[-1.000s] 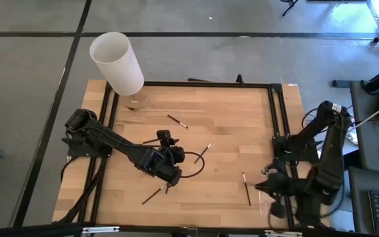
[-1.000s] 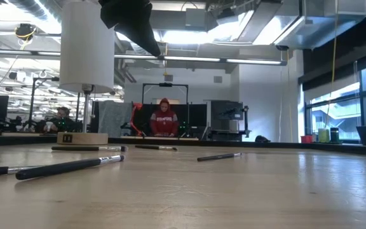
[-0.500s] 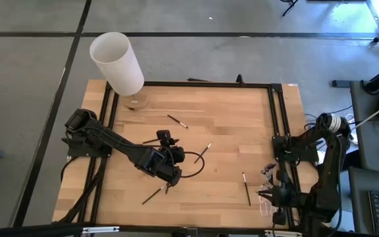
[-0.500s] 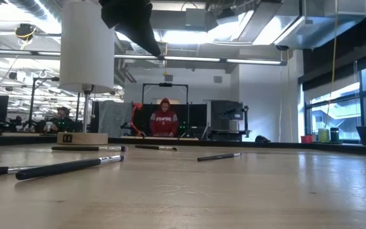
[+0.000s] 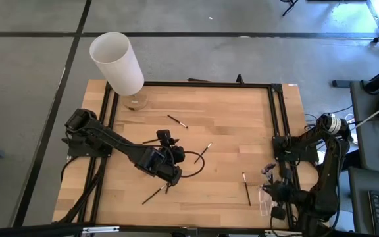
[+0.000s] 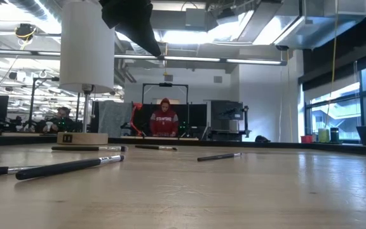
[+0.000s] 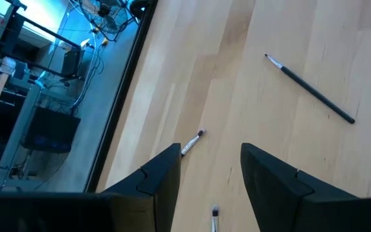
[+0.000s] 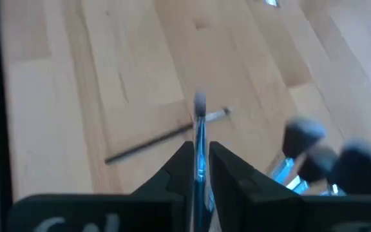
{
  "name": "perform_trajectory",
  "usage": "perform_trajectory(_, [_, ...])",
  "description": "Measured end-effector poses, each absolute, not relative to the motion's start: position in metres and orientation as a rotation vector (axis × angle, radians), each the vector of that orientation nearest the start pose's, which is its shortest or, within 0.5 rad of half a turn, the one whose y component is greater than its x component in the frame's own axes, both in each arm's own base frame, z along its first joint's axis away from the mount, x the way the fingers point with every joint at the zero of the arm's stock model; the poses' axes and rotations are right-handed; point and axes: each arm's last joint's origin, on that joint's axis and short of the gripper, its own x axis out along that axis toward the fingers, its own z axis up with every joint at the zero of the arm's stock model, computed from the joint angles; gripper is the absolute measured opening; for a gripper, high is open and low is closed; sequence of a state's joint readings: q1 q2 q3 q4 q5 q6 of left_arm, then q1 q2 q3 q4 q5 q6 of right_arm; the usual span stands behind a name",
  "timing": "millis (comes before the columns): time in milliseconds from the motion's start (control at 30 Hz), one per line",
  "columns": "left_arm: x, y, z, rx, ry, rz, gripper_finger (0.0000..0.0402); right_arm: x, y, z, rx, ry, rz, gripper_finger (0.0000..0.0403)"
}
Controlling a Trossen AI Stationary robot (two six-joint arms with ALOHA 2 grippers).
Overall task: Put items in baskets/containers
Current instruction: Put the eyeshadow brush into the transparent organizer
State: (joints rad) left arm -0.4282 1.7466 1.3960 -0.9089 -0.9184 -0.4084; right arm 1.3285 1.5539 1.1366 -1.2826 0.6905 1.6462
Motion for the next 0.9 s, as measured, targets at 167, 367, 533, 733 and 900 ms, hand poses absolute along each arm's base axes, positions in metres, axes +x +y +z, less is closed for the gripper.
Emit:
perform_trajectory(167, [0.322,-0.122,0.254,0.424,0.868,0.603,0.0157,0.077,0.238,0.233,0.067,0.914,-0.349,0.0051])
perform_trajectory(367, [0.322,-0.121,0.254,0.424,0.869,0.603,0.0157,0.078,0.236,0.236,0.058,0.901,-0.364,0.0051])
perform_trajectory(533, [0.322,-0.122,0.254,0.42,0.867,0.604,0.0157,0.097,0.235,0.252,0.023,0.771,-0.366,0.0051])
perform_trajectory(733, [0.322,-0.122,0.254,0.361,0.846,0.63,0.0157,0.141,0.22,0.265,-0.093,0.536,-0.45,0.0051])
perform_trajectory(900, [0.326,-0.115,0.255,0.302,0.821,0.663,0.0157,0.189,0.178,0.263,-0.043,0.617,-0.677,0.0052])
